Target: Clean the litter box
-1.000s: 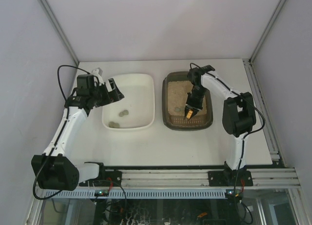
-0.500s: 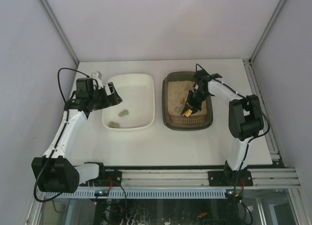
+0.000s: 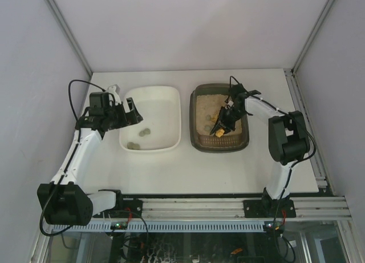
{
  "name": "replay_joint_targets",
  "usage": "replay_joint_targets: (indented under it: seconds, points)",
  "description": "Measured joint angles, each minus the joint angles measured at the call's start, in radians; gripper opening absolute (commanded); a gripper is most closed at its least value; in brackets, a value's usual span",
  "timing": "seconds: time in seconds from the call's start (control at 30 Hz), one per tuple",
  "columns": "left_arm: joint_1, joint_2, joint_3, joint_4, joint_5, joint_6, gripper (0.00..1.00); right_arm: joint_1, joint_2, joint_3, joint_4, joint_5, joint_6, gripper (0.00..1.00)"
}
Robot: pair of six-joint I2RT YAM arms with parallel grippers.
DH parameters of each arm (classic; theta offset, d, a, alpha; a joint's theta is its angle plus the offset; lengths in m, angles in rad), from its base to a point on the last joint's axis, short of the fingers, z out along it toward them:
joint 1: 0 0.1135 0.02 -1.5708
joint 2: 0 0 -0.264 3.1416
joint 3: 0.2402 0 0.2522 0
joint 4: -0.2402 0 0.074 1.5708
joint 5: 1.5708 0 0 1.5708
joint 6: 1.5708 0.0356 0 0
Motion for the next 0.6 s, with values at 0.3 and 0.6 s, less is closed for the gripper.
replay_joint_targets:
  seconds: [0.3, 0.6]
  points:
    - [0.000, -0.001, -0.056, 0.000, 0.000, 0.012, 1.00, 0.009, -0.115, -0.016, -0.172, 0.095, -0.018, 0.00]
    - [0.000, -0.004, -0.059, 0.000, 0.000, 0.012, 1.00, 0.015, -0.173, -0.016, -0.269, 0.103, -0.045, 0.00]
